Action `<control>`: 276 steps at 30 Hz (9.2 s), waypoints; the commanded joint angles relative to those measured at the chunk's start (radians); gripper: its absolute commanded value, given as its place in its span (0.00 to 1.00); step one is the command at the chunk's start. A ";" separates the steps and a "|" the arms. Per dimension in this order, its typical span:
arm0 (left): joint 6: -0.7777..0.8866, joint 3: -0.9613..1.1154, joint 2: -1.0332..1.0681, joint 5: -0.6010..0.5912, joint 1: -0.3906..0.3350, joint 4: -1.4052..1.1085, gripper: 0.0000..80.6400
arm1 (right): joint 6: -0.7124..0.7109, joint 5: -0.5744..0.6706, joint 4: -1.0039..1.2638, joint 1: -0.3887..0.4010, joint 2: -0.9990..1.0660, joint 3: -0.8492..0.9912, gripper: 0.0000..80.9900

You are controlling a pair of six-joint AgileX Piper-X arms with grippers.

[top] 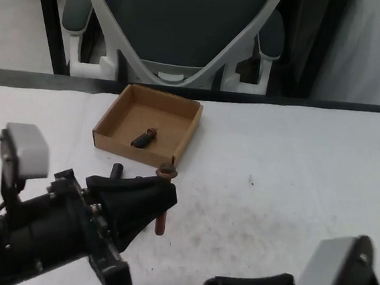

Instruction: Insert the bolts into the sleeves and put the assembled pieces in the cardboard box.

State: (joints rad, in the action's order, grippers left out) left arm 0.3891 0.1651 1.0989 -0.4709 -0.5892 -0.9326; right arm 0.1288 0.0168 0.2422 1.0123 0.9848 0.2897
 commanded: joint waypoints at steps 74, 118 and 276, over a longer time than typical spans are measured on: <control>-0.319 0.000 -0.014 -0.115 -0.080 -0.287 0.01 | -0.285 -0.027 0.346 -0.030 0.224 0.103 0.00; -0.232 -0.028 -0.015 -0.024 -0.084 -0.330 0.01 | -0.224 0.029 0.384 -0.027 0.170 0.098 0.00; -0.629 0.731 0.577 0.373 0.110 1.445 0.58 | -0.150 0.296 -1.161 -0.494 1.213 1.741 0.00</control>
State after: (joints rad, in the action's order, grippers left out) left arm -0.2176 0.8775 1.6618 -0.1108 -0.4777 0.5173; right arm -0.0076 0.2945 -0.9040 0.5285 2.1855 1.9826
